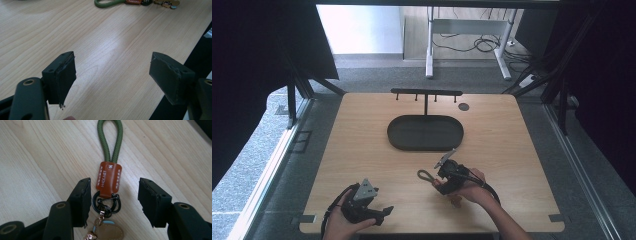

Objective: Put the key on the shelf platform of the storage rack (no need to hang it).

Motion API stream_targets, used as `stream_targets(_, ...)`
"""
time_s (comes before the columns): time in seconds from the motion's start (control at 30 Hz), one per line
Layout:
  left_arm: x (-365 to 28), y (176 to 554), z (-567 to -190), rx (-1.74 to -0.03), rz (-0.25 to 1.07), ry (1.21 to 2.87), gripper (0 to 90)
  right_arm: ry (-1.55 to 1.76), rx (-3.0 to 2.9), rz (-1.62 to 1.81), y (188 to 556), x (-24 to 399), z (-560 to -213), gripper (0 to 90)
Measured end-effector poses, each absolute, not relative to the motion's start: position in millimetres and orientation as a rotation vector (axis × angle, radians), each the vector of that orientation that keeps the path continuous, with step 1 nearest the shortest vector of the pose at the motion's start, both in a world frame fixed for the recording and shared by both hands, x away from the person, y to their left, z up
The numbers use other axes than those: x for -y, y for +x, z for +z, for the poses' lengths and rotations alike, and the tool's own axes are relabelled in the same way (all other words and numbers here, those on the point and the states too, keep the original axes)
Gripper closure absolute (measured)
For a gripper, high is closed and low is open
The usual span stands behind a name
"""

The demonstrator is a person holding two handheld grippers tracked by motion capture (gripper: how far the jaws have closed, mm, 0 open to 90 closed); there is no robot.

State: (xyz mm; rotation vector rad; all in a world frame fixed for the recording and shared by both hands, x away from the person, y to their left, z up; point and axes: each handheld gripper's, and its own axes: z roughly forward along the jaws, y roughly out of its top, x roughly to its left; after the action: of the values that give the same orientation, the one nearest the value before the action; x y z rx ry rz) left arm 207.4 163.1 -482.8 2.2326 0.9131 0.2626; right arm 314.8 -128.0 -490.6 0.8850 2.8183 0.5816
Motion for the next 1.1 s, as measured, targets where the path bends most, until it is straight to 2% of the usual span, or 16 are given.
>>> stream_targets(0.6,-163.0,206.4,-481.3,-0.907,0.265,2.226,22.0,0.839,-2.854,0.517,317.0,114.6,-504.9,51.9)
stream_targets(0.77,-162.9,206.4,-481.4,-0.908,0.266,2.226,22.0,0.836,-2.857,0.508,317.4,112.7,-506.4,56.2)
stream_targets(0.9,-163.3,206.4,-481.5,-0.909,0.268,2.226,22.1,0.850,-2.875,0.514,318.5,112.3,-505.9,64.4)
stream_targets(1.1,-164.3,206.5,-481.1,-0.911,0.271,2.222,22.1,0.853,-2.881,0.509,320.0,112.7,-505.5,66.3)
